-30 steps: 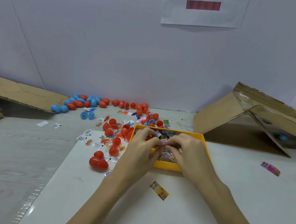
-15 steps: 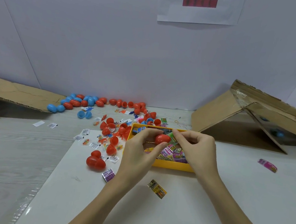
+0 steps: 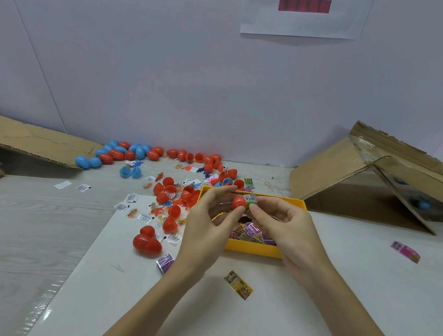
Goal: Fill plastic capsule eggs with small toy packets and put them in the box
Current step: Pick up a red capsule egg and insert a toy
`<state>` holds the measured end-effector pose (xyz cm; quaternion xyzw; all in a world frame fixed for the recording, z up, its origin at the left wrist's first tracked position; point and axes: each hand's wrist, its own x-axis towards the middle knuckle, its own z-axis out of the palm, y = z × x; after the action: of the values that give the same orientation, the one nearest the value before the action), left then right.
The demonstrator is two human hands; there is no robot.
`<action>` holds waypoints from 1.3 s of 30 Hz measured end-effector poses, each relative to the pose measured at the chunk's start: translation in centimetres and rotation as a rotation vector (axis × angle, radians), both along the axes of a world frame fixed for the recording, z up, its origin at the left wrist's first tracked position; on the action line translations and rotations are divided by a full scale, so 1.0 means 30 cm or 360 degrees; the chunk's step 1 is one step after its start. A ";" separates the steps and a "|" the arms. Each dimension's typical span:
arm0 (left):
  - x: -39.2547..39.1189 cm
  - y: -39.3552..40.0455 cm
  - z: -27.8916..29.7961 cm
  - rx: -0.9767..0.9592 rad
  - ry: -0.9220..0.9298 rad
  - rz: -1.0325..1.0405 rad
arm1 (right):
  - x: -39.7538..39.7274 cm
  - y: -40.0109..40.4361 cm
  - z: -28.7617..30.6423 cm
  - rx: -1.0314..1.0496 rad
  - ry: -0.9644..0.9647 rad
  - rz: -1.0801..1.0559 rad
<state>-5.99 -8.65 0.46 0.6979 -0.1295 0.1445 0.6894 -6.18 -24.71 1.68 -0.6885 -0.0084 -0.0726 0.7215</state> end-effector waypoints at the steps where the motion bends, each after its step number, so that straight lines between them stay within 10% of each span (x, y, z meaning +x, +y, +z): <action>1: 0.003 0.002 0.001 -0.0029 0.0011 -0.0001 | 0.001 0.002 0.002 0.0030 -0.0003 -0.0003; 20: 0.002 0.011 0.005 0.0015 -0.0175 -0.0011 | -0.006 0.003 0.021 -0.0086 -0.0076 0.0004; 27: -0.005 0.006 0.008 0.0208 -0.0334 0.0037 | -0.007 -0.009 0.039 0.0707 0.0380 0.0363; 39: 0.005 -0.014 -0.018 0.0655 -0.0751 0.0240 | -0.020 0.017 0.055 0.1002 0.0594 0.0465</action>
<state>-5.84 -9.06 -0.09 0.7775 -0.2602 0.3238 0.4722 -6.80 -24.19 3.32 -0.4263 0.0477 0.1584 0.8893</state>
